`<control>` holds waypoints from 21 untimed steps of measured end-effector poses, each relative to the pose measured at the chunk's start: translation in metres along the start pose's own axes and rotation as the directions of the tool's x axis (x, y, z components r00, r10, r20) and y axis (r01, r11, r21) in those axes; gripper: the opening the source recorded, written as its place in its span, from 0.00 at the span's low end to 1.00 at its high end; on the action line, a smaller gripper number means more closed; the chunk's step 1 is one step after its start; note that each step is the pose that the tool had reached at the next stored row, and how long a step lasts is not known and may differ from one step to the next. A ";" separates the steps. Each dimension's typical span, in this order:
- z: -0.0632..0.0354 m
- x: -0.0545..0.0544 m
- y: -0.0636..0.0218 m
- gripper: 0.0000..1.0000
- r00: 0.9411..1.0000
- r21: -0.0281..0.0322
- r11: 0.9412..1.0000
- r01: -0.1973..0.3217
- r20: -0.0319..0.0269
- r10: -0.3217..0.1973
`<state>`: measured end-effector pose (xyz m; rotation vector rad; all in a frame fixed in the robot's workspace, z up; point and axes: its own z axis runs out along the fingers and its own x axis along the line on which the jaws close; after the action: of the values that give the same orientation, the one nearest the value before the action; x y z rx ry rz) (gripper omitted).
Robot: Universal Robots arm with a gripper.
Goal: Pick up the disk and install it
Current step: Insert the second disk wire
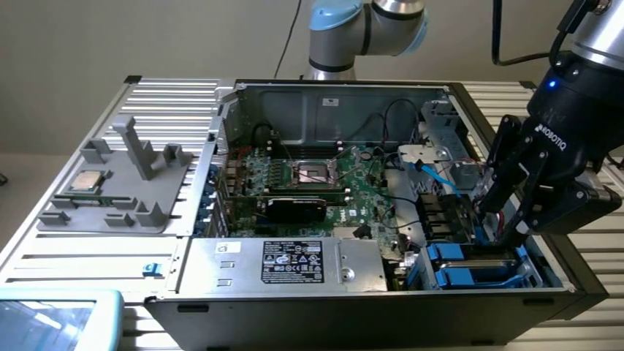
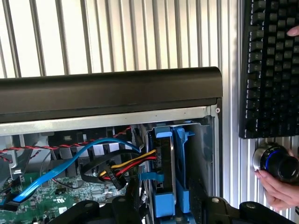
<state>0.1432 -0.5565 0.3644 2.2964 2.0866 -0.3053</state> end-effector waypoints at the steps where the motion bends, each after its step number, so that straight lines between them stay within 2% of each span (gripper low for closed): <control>1: 0.0000 0.000 0.0000 0.54 1.000 0.000 1.000 0.000 0.000 0.000; 7: 0.0000 0.000 0.0000 0.54 1.000 0.000 1.000 0.000 0.000 0.000; 9: 0.0000 0.000 0.0000 0.45 1.000 0.000 1.000 0.000 0.000 0.000; 10: 0.0000 0.000 0.0000 0.45 1.000 0.000 1.000 0.000 0.000 0.000; 12: 0.0000 0.000 0.0000 0.33 1.000 0.000 1.000 0.000 0.000 0.000; 13: 0.0000 0.000 0.0000 0.33 1.000 0.000 1.000 0.000 0.000 0.000; 14: 0.0000 0.000 0.0000 0.21 1.000 0.000 1.000 0.000 0.000 0.000; 15: 0.0000 0.000 0.0000 0.21 1.000 0.000 1.000 0.000 0.000 0.000; 16: 0.0000 0.000 0.0000 0.15 1.000 0.000 1.000 0.000 0.000 0.000; 17: 0.0000 0.000 0.0000 0.15 1.000 0.000 1.000 0.000 0.000 0.000; 18: 0.0000 0.000 0.0000 0.11 1.000 0.000 1.000 0.000 0.000 0.000; 21: -0.0006 0.000 -0.0001 0.11 1.000 0.000 1.000 0.000 -0.001 0.000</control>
<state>0.1431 -0.5566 0.3651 2.2966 2.0870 -0.3044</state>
